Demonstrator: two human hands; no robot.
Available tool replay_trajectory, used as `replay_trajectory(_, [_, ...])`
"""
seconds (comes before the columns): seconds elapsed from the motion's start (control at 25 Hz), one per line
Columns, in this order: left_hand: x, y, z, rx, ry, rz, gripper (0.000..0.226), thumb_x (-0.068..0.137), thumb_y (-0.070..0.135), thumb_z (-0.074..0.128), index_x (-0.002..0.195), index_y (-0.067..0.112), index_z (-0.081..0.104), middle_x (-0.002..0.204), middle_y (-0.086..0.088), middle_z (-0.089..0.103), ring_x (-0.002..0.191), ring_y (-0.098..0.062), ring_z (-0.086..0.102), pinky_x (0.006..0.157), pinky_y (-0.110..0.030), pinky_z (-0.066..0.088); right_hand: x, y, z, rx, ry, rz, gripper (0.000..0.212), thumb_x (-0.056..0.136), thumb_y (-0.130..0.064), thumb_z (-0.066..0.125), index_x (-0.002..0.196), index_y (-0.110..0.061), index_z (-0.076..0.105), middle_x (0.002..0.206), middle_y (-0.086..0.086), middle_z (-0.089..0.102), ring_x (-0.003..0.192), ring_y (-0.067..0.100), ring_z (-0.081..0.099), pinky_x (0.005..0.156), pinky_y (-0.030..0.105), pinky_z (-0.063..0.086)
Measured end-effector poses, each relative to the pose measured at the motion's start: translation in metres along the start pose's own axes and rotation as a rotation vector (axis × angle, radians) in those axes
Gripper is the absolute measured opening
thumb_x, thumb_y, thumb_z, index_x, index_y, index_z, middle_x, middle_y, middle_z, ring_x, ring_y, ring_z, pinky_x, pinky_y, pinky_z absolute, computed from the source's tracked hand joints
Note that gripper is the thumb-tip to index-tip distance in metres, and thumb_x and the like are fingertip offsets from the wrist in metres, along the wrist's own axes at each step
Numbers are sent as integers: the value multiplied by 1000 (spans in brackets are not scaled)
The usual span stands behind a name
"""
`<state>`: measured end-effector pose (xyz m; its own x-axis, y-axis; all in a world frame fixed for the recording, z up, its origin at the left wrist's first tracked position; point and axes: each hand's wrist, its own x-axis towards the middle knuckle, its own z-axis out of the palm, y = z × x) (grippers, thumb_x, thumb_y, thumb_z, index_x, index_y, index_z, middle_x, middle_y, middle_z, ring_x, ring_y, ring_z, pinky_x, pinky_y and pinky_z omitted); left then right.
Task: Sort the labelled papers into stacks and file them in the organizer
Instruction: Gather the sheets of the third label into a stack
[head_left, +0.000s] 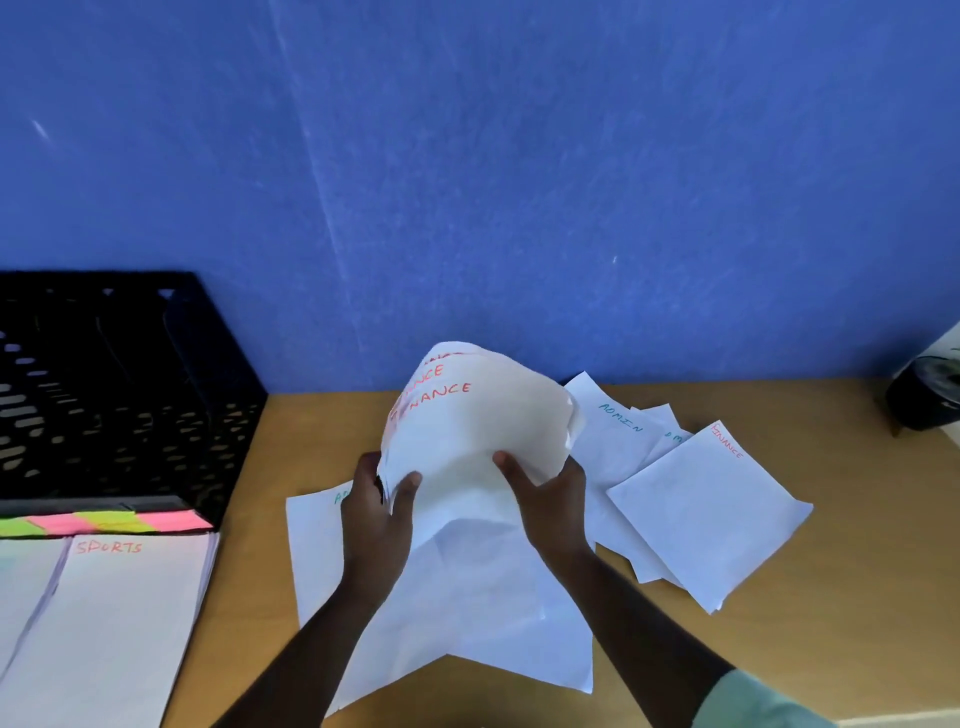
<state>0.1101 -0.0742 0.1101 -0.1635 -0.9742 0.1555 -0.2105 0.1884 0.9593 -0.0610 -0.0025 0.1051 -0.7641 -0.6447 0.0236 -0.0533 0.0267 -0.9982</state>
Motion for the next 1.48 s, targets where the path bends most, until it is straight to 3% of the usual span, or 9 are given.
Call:
replay_trajectory(0.16, [-6, 13, 5, -56, -27, -5, 46, 86, 41, 63, 111, 68, 35, 111, 43, 50, 108, 13, 54, 79, -6, 50, -3, -1, -4, -12, -45, -107, 39, 79, -20, 89, 105, -39, 66, 100, -21, 75, 98, 3, 71, 79, 15, 56])
replay_trajectory(0.36, [-6, -15, 13, 5, -76, -7, 37, 86, 44, 55, 118, 42, 37, 108, 23, 56, 106, -7, 59, 75, -12, 53, -3, 33, -11, -370, -92, 2, 30, 80, -17, 84, 98, -31, 64, 84, -18, 67, 90, 20, 71, 82, 39, 60])
replay_trajectory(0.48, [-2, -17, 16, 8, -111, -35, 44, 85, 43, 54, 120, 29, 32, 109, 18, 52, 107, -10, 58, 71, -6, 50, 0, 37, -11, -334, -45, -11, 17, 86, -17, 80, 99, -21, 69, 87, -9, 69, 86, 18, 68, 80, 33, 56])
replay_trajectory(0.64, [-3, -44, 9, 13, -56, -59, 69, 79, 35, 73, 133, 21, 31, 125, 18, 40, 121, -5, 46, 99, -20, 43, 11, 50, -16, -55, 85, 251, 22, 86, -20, 80, 104, -8, 74, 97, 4, 78, 96, 30, 72, 80, 35, 57])
replay_trajectory(0.76, [-9, -68, 8, -12, 26, -407, 85, 75, 25, 84, 141, 17, 31, 140, 4, 33, 129, -24, 43, 104, -42, 45, 8, 53, -20, 404, 75, 509, 30, 87, -7, 78, 116, -5, 72, 113, 11, 77, 109, 34, 70, 91, 42, 57])
replay_trajectory(0.92, [-12, -73, 8, -398, -140, -705, 41, 91, 24, 67, 130, 27, 51, 123, -1, 63, 117, -27, 58, 95, -48, 52, -5, 62, -22, 657, -162, 548, 40, 94, -2, 66, 134, -5, 62, 131, 14, 69, 124, 37, 63, 107, 53, 50])
replay_trajectory(1.16, [11, -59, -15, -125, -77, -367, 31, 97, 20, 58, 128, 17, 56, 119, -3, 67, 111, -24, 63, 97, -45, 52, 23, 60, -57, 585, -240, 554, 48, 88, -4, 66, 135, -8, 63, 133, 15, 68, 122, 37, 64, 101, 50, 49])
replay_trajectory(1.32, [17, -53, -26, -34, -116, -160, 53, 86, 42, 60, 134, 20, 50, 124, 4, 65, 113, -13, 63, 90, -27, 53, 41, 43, -81, 162, -341, 378, 44, 76, -9, 84, 118, -11, 71, 119, 13, 75, 111, 36, 70, 97, 51, 55])
replay_trajectory(1.48, [-1, -42, -8, 9, -91, -75, 41, 88, 48, 55, 127, 39, 45, 119, 23, 61, 110, -3, 61, 87, -19, 52, 16, 39, -58, -109, -80, 110, 21, 81, -9, 84, 94, -21, 74, 88, -13, 79, 90, 14, 74, 76, 26, 58])
